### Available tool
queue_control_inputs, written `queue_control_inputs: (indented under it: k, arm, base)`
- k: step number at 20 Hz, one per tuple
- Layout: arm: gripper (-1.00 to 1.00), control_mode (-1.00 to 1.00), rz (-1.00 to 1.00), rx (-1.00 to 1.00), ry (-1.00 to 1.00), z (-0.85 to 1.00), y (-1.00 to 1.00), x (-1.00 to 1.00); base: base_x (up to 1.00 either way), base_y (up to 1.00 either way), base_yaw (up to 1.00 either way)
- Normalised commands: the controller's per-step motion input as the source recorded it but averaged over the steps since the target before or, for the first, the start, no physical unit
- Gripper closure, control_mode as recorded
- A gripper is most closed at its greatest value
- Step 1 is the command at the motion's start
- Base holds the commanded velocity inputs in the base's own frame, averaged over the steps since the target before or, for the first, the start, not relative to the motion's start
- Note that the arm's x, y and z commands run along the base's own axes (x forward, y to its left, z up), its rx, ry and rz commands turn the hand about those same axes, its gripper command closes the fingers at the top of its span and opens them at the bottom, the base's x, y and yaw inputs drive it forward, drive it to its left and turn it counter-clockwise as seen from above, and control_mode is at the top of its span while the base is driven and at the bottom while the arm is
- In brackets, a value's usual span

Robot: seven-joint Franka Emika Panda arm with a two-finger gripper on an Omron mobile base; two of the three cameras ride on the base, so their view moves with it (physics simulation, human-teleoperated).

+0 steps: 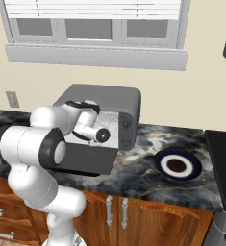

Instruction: Open the toaster oven door. Place the bread on the top rack in the toaster oven and place the chicken drumstick on the bottom rack.

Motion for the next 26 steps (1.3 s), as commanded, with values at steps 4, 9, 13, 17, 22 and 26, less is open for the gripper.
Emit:
queue_control_inputs:
  k: [4,9,13,17,22,26]
  arm:
    - [1.00,-1.00,-0.06,0.00,0.18,-0.30,0.06,-0.31]
    - [1.00,-1.00,-0.06,0.00,0.14,-0.31,0.02,-0.34]
    - [1.00,-1.00,-0.06,0.00,0.15,-0.30,0.00,-0.33]
    - [1.00,-1.00,-0.06,0.00,0.15,-0.31,0.00,-0.33]
    - [1.00,-1.00,-0.06,0.00,0.19,-0.31,0.00,-0.33]
    - [1.00,-1.00,-0.05,0.00,0.20,-0.32,0.00,-0.35]
  base:
    - [0.00,0.00,0.00]
    - [0.00,0.00,0.00]
    - [0.00,0.00,0.00]
    - [0.00,0.00,0.00]
    - [0.00,0.00,0.00]
    - [0.00,0.00,0.00]
